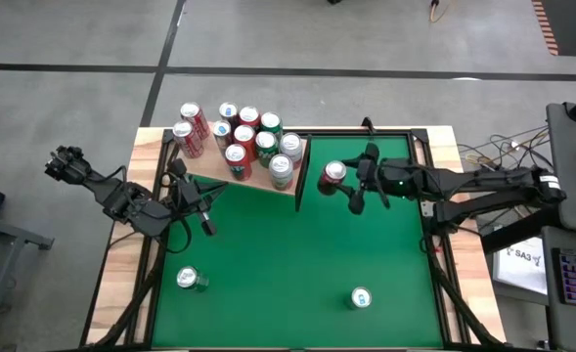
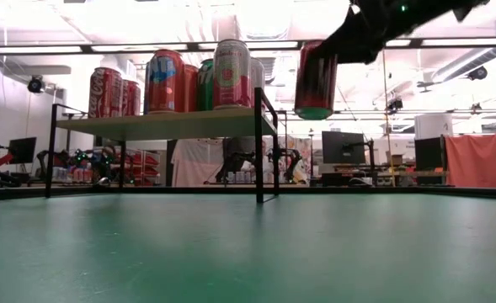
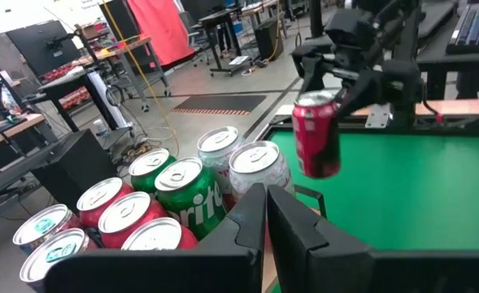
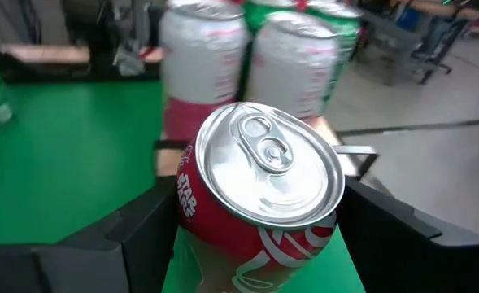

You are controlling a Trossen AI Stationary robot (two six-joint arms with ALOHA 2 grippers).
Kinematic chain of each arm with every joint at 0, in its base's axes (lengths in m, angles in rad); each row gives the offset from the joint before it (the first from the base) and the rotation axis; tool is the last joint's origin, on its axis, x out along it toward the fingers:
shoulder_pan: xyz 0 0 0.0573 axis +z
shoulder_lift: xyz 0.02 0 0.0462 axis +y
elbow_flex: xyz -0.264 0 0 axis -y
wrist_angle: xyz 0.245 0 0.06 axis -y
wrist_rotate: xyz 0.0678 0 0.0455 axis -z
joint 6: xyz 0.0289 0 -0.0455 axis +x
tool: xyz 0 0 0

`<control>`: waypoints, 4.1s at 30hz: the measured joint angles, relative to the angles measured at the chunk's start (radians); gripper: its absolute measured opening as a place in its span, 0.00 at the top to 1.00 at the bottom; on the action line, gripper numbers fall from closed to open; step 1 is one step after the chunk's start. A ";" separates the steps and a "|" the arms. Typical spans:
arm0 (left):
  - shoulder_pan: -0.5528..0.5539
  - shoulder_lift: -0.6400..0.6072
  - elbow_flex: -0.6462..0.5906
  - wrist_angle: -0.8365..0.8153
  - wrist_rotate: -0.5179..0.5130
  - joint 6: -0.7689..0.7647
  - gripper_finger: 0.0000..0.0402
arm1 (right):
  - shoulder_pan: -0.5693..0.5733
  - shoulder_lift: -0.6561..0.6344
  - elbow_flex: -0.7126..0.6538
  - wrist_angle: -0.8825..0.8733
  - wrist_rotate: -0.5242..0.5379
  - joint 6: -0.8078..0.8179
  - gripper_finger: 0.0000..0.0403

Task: Place canned beverage on shelf
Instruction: Put the red/black soda can on the shelf aligned with the other red/black soda can

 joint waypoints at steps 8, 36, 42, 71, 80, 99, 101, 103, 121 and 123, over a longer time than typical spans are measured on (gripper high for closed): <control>0.000 0.000 0.000 0.023 0.002 -0.020 1.00 | 0.156 0.119 0.167 -0.068 0.004 -0.012 0.31; -0.056 0.184 -0.004 -0.090 0.166 -0.195 0.61 | 0.253 0.801 0.859 -0.110 0.030 -0.019 0.31; -0.127 0.164 -0.004 -0.242 0.170 -0.342 0.39 | 0.253 0.815 0.888 -0.057 0.030 -0.016 0.31; -0.136 0.236 -0.024 -0.266 -0.023 -0.524 0.25 | 0.253 0.886 0.888 0.248 0.026 -0.157 0.31; -0.137 0.257 -0.021 -0.253 -0.069 -0.528 0.25 | 0.253 0.887 0.886 0.268 0.027 -0.169 0.31; -0.133 0.269 -0.021 -0.217 -0.090 -0.493 0.09 | 0.252 0.890 0.883 0.282 0.036 -0.017 0.31; -0.131 0.273 -0.022 -0.219 -0.111 -0.495 0.10 | 0.251 0.899 0.883 0.305 0.046 -0.004 0.31; -0.124 0.278 -0.022 -0.218 -0.127 -0.509 0.11 | 0.252 0.909 0.883 0.328 0.057 -0.004 0.31; -0.116 0.271 -0.023 -0.211 -0.141 -0.515 0.27 | 0.254 0.923 0.887 0.344 0.049 -0.067 0.21; -0.116 0.271 -0.023 -0.215 -0.115 -0.505 0.27 | 0.255 0.923 0.888 0.325 0.042 -0.066 0.21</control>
